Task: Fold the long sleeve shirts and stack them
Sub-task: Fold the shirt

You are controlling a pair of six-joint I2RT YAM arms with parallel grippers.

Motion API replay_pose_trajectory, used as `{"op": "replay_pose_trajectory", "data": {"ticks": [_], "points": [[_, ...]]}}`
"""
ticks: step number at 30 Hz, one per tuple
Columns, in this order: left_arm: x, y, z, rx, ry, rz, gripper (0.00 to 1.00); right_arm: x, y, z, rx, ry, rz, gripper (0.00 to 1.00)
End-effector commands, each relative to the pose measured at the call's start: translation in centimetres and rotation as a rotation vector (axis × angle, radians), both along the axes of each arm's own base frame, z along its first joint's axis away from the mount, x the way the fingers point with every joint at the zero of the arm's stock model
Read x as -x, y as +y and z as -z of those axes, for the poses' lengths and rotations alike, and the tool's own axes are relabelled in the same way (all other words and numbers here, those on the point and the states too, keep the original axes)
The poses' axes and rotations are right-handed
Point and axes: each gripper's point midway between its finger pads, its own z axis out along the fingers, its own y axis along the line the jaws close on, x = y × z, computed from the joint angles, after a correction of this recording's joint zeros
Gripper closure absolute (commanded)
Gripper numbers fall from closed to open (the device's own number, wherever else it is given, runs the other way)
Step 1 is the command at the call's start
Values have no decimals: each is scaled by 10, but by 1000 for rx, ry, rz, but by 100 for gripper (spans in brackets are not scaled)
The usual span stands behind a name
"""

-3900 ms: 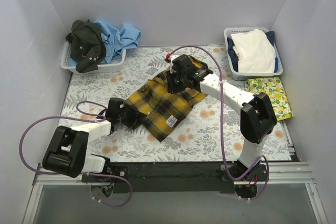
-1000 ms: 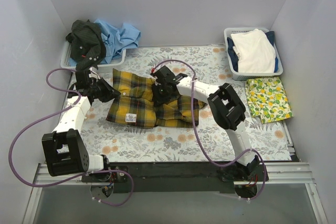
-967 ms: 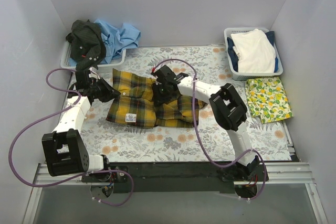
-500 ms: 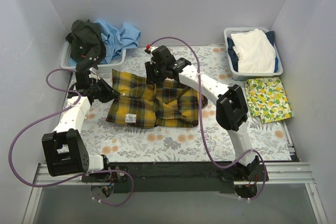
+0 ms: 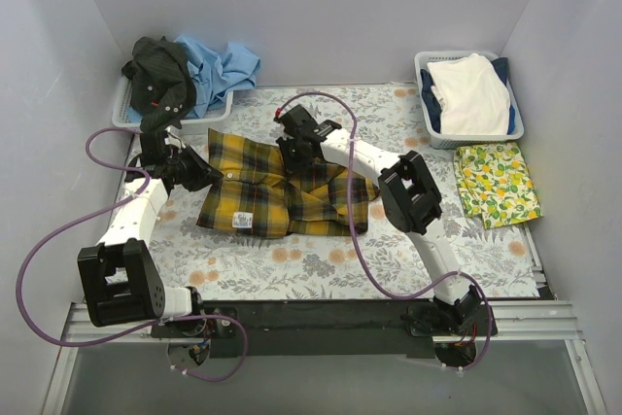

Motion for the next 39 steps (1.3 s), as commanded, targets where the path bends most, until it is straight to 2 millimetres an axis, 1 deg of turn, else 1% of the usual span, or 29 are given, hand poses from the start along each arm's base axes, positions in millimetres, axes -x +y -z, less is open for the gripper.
{"op": "replay_pose_trajectory", "data": {"ticks": [1,4,6,7,8,10,11,13,15,17,18,19,20,21,22,23,24,26,27,29,30,31,32,33,34,35,36,38,39], "points": [[-6,-1,-24,10,-74,19,100,-18,15,0,-35,-36,-6,82],[-5,-3,-29,17,-88,30,100,-29,27,3,-67,-38,-8,82],[-5,-6,-35,23,-104,44,100,-30,33,6,-95,-20,-17,82],[-5,-6,-37,29,-107,47,100,-30,37,12,-102,-7,-18,82],[-4,-9,-40,40,-116,61,100,-31,42,10,-130,0,-19,82],[-5,-13,-46,51,-131,78,100,-28,48,15,-151,23,-23,82],[-5,-14,-48,54,-136,85,100,-26,53,15,-180,43,-26,82],[-7,-16,-52,45,-150,95,100,-25,55,15,-195,52,-26,82],[-8,-16,-52,36,-148,92,100,-28,49,16,-172,31,-1,82],[-8,-15,-53,30,-142,90,100,-37,41,-7,-182,-38,22,82],[-9,-14,-52,20,-141,84,100,-35,33,-20,-184,-54,32,81],[-8,-13,-51,13,-140,82,100,-40,25,-30,-193,-77,48,79],[-7,-12,-49,7,-133,76,100,-45,22,-42,-206,-108,62,75],[-7,-11,-48,-1,-131,75,100,-46,16,-65,-218,-155,49,68],[-6,-11,-48,-4,-130,74,100,-46,11,-69,-203,-181,37,55],[-6,-12,-48,-5,-128,76,100,-45,7,-77,-194,-210,16,52],[-5,-12,-47,-7,-126,77,100,-45,3,-93,-198,-242,9,49],[-6,-13,-47,-9,-127,77,100,-40,-5,-95,-159,-262,-20,46],[-6,-14,-48,-9,-127,78,100,-37,-7,-105,-163,-275,-25,45],[-7,-14,-48,-9,-120,74,100,-24,-12,-98,-150,-241,-55,45],[-8,-14,-52,-12,-126,72,100,-16,-12,-101,-155,-236,-70,45],[-9,-13,-53,-14,-128,69,100,-9,-13,-98,-150,-218,-81,47],[-9,-12,-52,-22,-121,62,100,2,-18,-84,-124,-181,-95,49],[-10,-11,-54,-27,-121,57,100,12,-16,-87,-126,-180,-110,52],[-12,-10,-56,-31,-123,48,100,17,-19,-83,-112,-176,-112,54],[-12,-9,-56,-35,-118,44,100,28,-24,-69,-84,-150,-116,56],[-12,-8,-56,-40,-116,40,100,36,-24,-72,-85,-150,-124,58],[-14,-4,-56,-57,-109,12,100,45,-33,-58,-43,-131,-101,61],[-14,-2,-56,-61,-110,10,100,50,-35,-60,-47,-131,-102,62]]}}
